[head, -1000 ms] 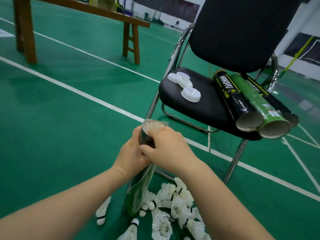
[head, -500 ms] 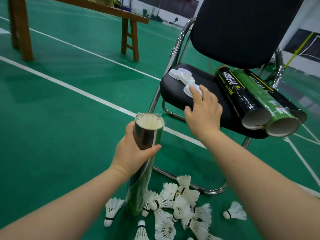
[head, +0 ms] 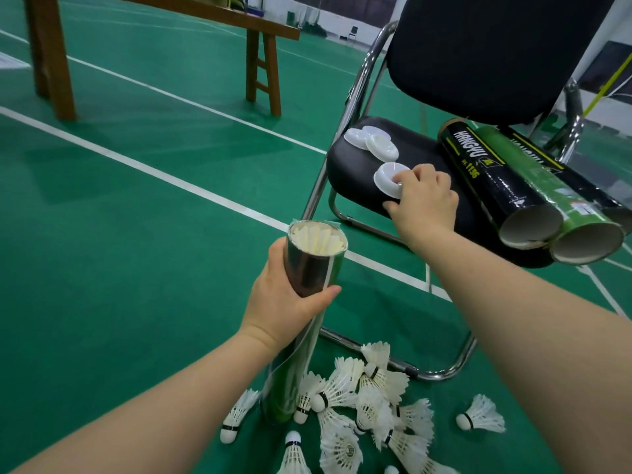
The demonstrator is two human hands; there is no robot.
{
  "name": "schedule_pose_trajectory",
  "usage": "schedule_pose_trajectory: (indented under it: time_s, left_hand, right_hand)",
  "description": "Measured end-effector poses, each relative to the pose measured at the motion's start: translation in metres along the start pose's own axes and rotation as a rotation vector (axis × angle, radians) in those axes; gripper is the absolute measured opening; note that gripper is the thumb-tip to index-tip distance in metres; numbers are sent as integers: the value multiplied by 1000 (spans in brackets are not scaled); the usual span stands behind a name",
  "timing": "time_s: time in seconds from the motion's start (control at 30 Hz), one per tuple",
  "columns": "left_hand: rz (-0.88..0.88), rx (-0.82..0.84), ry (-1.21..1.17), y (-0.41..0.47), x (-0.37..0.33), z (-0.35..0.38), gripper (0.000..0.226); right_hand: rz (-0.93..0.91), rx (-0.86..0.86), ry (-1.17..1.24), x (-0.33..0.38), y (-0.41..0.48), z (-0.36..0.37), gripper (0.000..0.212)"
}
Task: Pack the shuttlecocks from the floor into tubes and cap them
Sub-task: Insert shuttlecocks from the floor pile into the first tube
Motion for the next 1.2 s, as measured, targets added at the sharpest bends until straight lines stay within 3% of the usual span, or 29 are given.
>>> schedule_pose_trajectory:
  time_s: [0.13, 0.23, 0.3, 0.37, 0.47, 0.63, 0.9, 1.2]
  left_hand:
    - [-5, 7, 1, 0, 0, 0, 85]
    - [-14, 12, 14, -1, 0, 0, 86]
    - [-18, 7, 10, -3, -2, 0, 85]
    - [-14, 1, 7, -4, -3, 1, 84]
    - [-4, 3, 20, -9, -4, 1, 82]
    - [-2, 0, 14, -18, -6, 2, 83]
    - [4, 3, 19, -21, -8, 4, 83]
    - [-3, 4, 12, -21, -8, 4, 82]
  right_hand:
    - [-37, -108, 87, 2, 1, -10, 27]
    - [17, -208, 555, 13, -16, -32, 23]
    - [82, -129, 961, 29, -37, -43, 19]
    - [104, 66, 1143, 46, -60, -42, 15]
    - [98, 281, 1108, 60, -83, -33, 16]
    - [157, 386, 1057, 67, -93, -38, 23]
    - [-88, 225, 534, 54, -90, -56, 21]
    - [-274, 239, 344, 66, -86, -53, 36]
Point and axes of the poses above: each hand's wrist, its own y-axis towards the middle knuckle, its own z-axis out of the palm, x = y × z, the point moved 3 cm from there along y, towards the middle knuckle, and after that the axes turned 3 degrees about z, right-handed, at the moved point
